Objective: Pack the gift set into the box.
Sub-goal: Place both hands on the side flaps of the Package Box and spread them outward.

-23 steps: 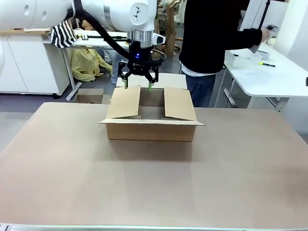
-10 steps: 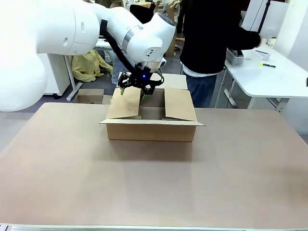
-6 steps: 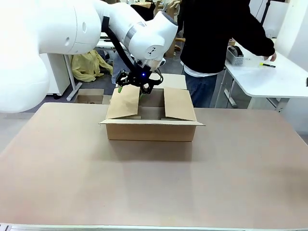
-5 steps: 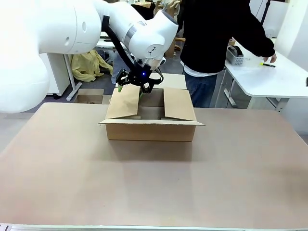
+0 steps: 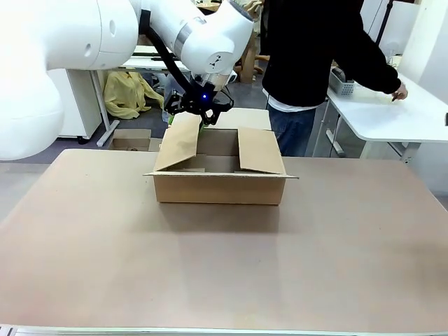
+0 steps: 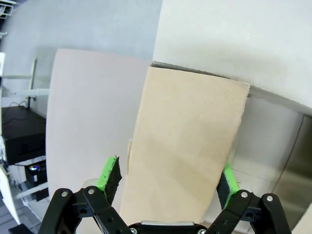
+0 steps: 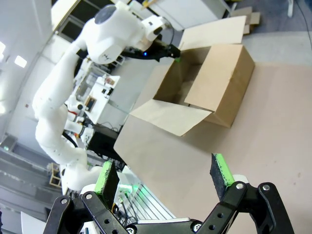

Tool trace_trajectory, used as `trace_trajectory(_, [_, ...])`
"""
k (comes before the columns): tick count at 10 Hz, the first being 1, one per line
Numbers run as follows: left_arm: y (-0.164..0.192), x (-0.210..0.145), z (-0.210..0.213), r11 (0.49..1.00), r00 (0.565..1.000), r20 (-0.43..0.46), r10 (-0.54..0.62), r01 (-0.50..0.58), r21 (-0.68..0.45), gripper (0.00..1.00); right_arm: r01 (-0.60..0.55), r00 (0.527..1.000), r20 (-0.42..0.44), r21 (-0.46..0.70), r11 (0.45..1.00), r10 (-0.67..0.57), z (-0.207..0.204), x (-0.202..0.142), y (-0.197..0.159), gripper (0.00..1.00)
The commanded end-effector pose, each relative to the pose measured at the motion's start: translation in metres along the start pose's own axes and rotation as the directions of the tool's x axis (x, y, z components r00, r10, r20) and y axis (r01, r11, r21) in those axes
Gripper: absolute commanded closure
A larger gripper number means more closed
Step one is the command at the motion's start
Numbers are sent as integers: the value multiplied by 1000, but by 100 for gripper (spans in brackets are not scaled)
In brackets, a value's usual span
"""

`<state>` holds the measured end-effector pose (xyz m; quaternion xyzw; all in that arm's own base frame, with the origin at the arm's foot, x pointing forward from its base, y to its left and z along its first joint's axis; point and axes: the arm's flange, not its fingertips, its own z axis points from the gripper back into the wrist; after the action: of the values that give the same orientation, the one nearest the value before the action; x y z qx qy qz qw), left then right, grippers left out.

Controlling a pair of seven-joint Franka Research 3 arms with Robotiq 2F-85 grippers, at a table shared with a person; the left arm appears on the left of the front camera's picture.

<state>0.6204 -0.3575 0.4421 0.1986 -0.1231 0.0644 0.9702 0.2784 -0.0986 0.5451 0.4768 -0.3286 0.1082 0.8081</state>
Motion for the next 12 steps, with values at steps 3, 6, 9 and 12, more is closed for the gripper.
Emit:
trace_trajectory(3, [33, -3, -3, 996, 997, 11, 81, -82, 38, 0, -25, 1000, 15, 16, 1000, 25, -1, 3, 0, 0])
trace_trajectory(6, [66, -2, -1, 993, 993, 3, 115, -115, -23, 0, -25, 1000, 15, 16, 1000, 25, -1, 3, 0, 0])
trace_trajectory(9, [79, -3, -8, 992, 993, -16, 116, -117, -37, 0, -25, 1000, 15, 16, 1000, 25, -1, 3, 0, 0])
trace_trajectory(12, [127, -3, -25, 977, 981, -81, 177, -185, -107, 0, -25, 1000, 15, 16, 1000, 25, -1, 3, 0, 0])
